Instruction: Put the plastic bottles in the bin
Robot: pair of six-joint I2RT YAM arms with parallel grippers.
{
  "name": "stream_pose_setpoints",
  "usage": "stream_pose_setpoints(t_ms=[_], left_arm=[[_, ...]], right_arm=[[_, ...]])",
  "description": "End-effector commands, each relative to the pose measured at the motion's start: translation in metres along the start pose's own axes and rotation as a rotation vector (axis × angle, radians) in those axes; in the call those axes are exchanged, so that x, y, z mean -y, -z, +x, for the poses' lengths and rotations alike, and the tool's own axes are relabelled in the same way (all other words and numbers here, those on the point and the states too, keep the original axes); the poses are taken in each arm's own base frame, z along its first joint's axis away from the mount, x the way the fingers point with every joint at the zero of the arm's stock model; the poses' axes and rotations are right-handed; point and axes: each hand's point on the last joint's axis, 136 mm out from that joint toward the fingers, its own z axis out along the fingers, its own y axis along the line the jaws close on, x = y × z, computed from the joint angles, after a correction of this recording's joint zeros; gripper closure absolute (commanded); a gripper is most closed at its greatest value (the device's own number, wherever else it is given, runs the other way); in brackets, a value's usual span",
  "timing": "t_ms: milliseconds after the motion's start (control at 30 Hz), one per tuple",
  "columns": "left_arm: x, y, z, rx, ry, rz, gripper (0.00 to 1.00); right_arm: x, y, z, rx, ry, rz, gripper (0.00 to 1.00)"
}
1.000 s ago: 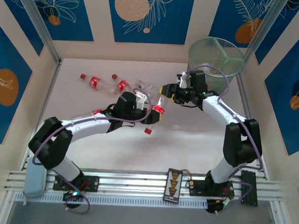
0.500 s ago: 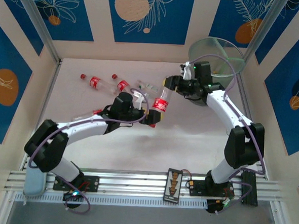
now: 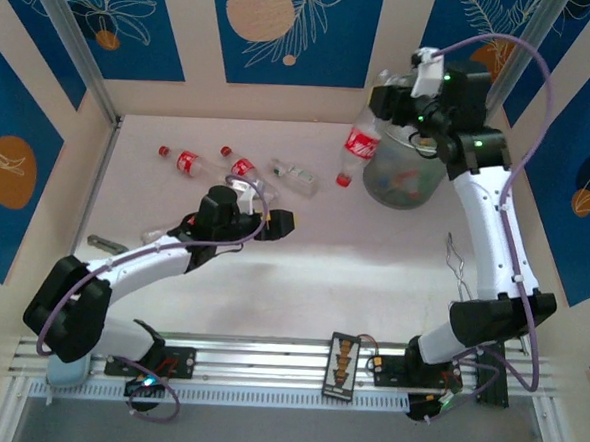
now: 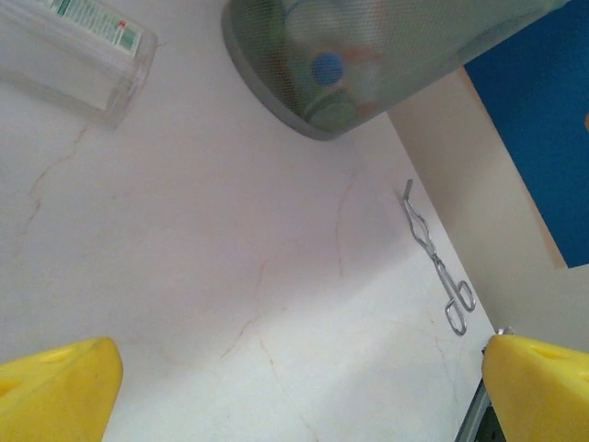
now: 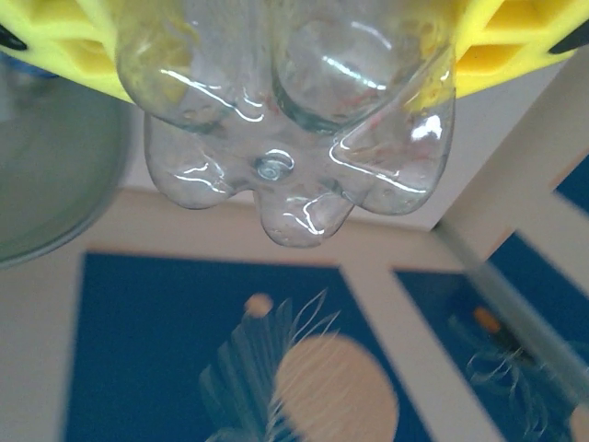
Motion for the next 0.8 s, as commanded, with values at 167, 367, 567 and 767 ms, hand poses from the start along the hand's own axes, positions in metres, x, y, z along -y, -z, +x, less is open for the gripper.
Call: stream_pose_setpoints(t_ms=[167, 367, 567, 767], left_arm=[[-0.007, 0.007, -0.008, 0.081, 0.086, 0.047, 0.0], [-0.015, 0.009, -0.003, 0.062, 0.083, 0.006, 0.0], [-0.01, 0.007, -0.004, 0.057, 0.084, 0.031, 0.01], [-0.013, 0.006, -0.002, 0.049, 0.085, 0.022, 0.02]], right_arm=[[0.076, 0.038, -0.073, 0.195, 0.188, 0.412, 0.9], [0.12, 0.021, -0.088, 0.163, 0.291, 0.585, 1.0], [0.153, -0.006, -0.095, 0.147, 0.39, 0.741, 1.0], [0.186, -0.049, -0.07, 0.015, 0.511, 0.812, 1.0]])
